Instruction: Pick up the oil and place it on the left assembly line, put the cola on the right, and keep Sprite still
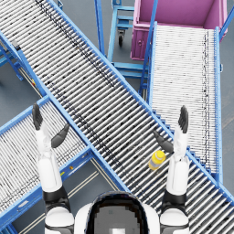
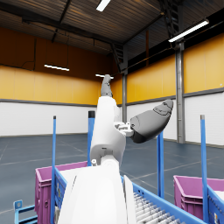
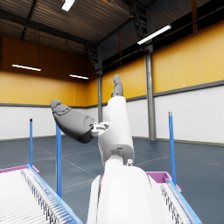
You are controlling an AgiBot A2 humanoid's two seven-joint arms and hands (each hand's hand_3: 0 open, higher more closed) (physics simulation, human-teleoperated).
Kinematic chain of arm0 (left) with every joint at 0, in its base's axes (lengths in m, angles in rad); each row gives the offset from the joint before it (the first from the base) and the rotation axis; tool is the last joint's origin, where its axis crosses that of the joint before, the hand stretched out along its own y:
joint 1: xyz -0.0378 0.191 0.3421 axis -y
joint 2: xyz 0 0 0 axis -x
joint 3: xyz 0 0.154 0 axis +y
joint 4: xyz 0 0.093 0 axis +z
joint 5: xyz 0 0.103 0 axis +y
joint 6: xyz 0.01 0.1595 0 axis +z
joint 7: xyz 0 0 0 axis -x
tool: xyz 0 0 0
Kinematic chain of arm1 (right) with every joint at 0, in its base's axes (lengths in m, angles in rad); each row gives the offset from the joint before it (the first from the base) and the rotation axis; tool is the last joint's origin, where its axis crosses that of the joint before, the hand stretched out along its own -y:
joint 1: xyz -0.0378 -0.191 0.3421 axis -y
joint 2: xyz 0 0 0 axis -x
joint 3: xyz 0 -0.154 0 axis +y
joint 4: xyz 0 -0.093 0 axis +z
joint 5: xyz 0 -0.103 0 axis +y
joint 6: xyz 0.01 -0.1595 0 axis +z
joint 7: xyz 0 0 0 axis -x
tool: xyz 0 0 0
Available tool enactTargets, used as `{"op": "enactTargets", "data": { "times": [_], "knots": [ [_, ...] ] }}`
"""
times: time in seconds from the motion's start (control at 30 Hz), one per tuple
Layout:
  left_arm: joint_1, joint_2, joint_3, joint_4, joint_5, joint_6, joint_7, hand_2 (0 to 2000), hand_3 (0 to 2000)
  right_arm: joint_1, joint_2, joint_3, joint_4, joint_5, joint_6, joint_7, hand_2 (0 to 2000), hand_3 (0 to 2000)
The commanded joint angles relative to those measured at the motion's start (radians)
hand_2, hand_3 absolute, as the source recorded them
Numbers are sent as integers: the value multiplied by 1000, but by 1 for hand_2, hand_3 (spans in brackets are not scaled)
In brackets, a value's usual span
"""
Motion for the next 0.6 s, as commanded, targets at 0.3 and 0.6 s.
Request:
{"op": "enactTargets", "data": {
  "times": [0.3,0.6],
  "knots": [
    [-1,3,-3,-11,0,0,0,0,0,-127,-23,-2,70,0,0,0,0,0],
    [-2,8,16,-7,0,0,0,0,0,-257,-48,7,92,0,0,0,0,0]
  ]
}}
